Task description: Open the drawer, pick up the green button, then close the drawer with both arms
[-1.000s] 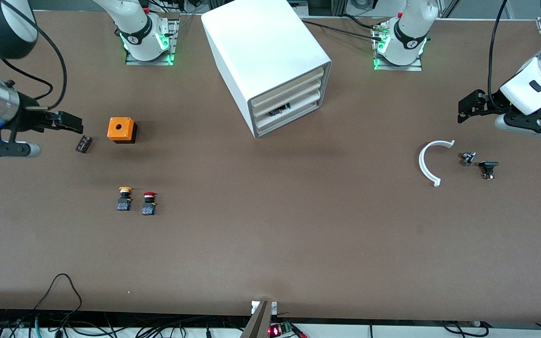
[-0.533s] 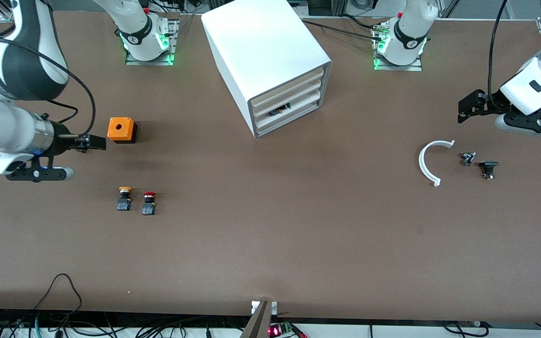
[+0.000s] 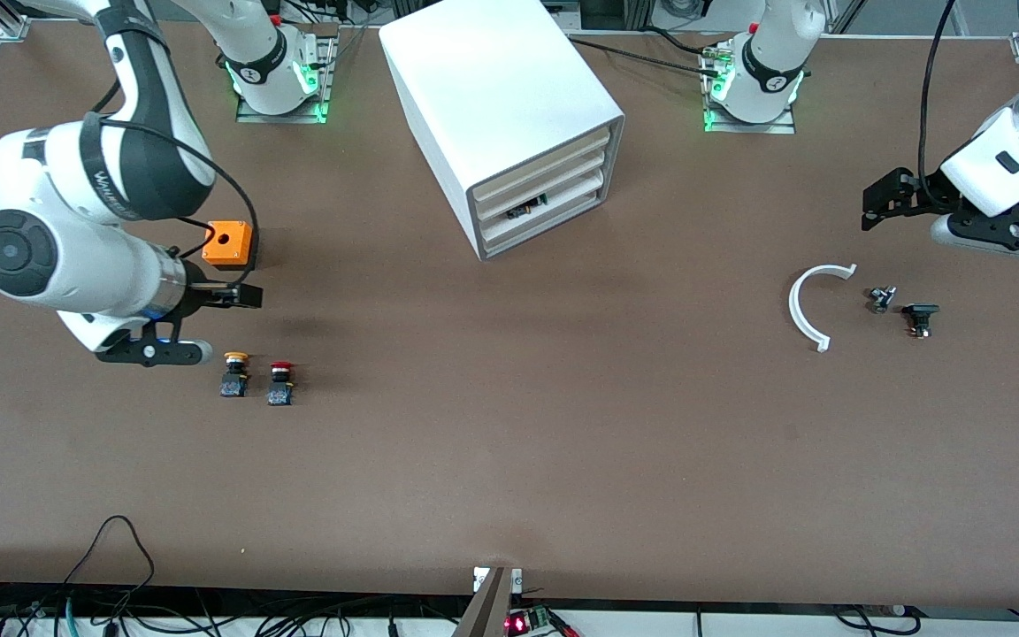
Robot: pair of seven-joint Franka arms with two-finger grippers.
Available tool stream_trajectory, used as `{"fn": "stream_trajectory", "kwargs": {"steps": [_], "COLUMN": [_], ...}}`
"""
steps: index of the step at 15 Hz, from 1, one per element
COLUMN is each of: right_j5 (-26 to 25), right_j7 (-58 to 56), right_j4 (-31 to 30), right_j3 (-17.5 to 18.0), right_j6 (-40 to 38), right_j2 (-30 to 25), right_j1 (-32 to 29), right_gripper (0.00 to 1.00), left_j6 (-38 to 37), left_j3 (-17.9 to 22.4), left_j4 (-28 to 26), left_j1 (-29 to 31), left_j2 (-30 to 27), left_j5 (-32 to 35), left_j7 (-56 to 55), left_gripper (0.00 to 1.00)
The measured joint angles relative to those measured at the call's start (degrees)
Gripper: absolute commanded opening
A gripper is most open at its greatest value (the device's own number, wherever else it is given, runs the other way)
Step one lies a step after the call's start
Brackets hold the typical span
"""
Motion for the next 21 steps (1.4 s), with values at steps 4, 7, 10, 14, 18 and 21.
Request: {"fn": "stream_trajectory", "kwargs": {"steps": [4,7,10,14,18,21], "right_j5": [0.07,0.08,0.08,0.08,0.08,0.08], "right_j7": [8.5,13.03,16.67,20.62,20.75,20.75], "right_j4": [0.11,0.11,0.12,0.12,0.13,0.13], "right_j3": [0.11,0.15,0.15,0.16,-0.23,-0.29], "right_j6": [3.33,6.53,9.63,12.22,12.38,12.39], "right_j2": [0.09,0.49,0.78,0.92,0.95,0.97], "right_j1": [3.99,6.78,8.25,9.96,9.86,9.79], "right_gripper": [0.99,0.99,0.99,0.99,0.99,0.99], "left_j6": [-0.74,-5.54,-8.81,-9.46,-7.19,-0.92], "left_j3": [-0.01,-0.05,-0.09,-0.58,-1.6,-3.69], "left_j4": [0.0,-0.02,-0.14,-1.47,-4.64,-8.36], "left_j1": [-0.03,-0.26,-0.44,-1.04,-1.72,-1.78], "left_j2": [0.0,0.17,1.69,7.19,14.96,17.67], "left_j5": [-0.01,-3.91,-11.74,-24.98,-38.68,-46.35], "left_j7": [0.0,0.03,0.24,5.46,13.41,20.43], "left_gripper": [1.0,1.0,1.0,1.0,1.0,1.0]}}
